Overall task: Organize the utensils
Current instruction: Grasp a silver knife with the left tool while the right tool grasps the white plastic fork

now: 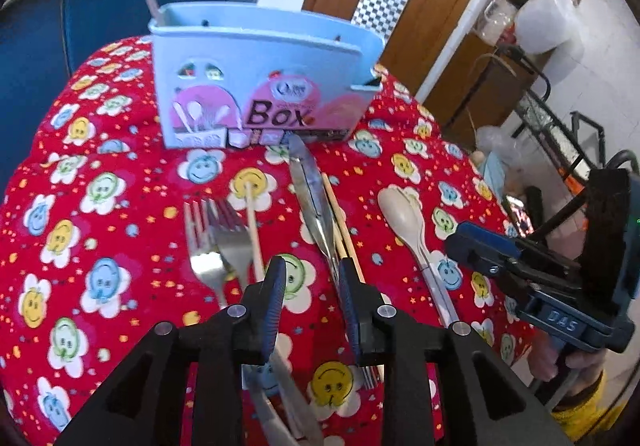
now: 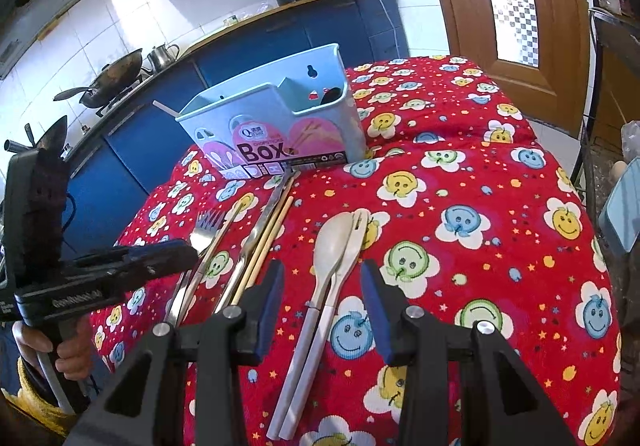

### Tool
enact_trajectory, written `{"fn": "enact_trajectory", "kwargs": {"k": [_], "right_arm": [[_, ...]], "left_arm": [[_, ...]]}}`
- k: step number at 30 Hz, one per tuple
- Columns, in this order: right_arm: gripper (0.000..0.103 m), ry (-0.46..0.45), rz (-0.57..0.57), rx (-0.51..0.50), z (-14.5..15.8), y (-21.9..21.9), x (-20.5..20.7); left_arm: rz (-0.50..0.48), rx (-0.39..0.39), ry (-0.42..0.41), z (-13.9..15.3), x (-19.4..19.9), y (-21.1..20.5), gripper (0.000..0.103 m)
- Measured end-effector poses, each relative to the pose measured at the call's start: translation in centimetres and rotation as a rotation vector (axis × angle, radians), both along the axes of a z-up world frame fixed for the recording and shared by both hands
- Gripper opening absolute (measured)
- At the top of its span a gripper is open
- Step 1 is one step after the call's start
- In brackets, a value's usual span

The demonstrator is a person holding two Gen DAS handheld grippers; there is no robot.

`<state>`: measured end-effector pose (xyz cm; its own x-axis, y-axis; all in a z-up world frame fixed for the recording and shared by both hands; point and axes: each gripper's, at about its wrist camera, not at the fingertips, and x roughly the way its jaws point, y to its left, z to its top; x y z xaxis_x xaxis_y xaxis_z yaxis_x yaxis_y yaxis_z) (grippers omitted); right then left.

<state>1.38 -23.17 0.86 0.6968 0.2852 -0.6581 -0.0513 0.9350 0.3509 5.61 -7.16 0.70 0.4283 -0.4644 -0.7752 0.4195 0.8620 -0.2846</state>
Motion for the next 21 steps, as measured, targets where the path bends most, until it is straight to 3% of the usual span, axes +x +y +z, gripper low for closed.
{"fn": "enact_trajectory", "kwargs": {"k": [7,17,18,19,21], "right_arm": [[0.043,0.000,-0.011,-0.002,0.0,-0.7,-0.5],[0.043,-0.005,-0.014,0.015,-0.1,-1.2,-0.8],[0.043,-0.006,-0.015,0.015,-0.1,-1.3,-0.9],[0.043,-0.007,-0.016,0.016,-0.1,-1.4,-0.9],[0.043,-0.008,-0.019,0.018,-0.1,-1.5,-1.0]], "left_arm": [[-0.010,0.025,0.091,-1.7,1.0,-1.6,0.028],[-0.003,0.037,0.132,-1.8,3.7,-3.1,0.027],[0.001,0.036,0.133,-1.8,4.0,-3.2,0.025],[0.004,0.039,0.131,-1.8,4.2,-3.2,0.017],[0.005,0.023,0.139,-1.9,4.4,-3.1,0.015]]}}
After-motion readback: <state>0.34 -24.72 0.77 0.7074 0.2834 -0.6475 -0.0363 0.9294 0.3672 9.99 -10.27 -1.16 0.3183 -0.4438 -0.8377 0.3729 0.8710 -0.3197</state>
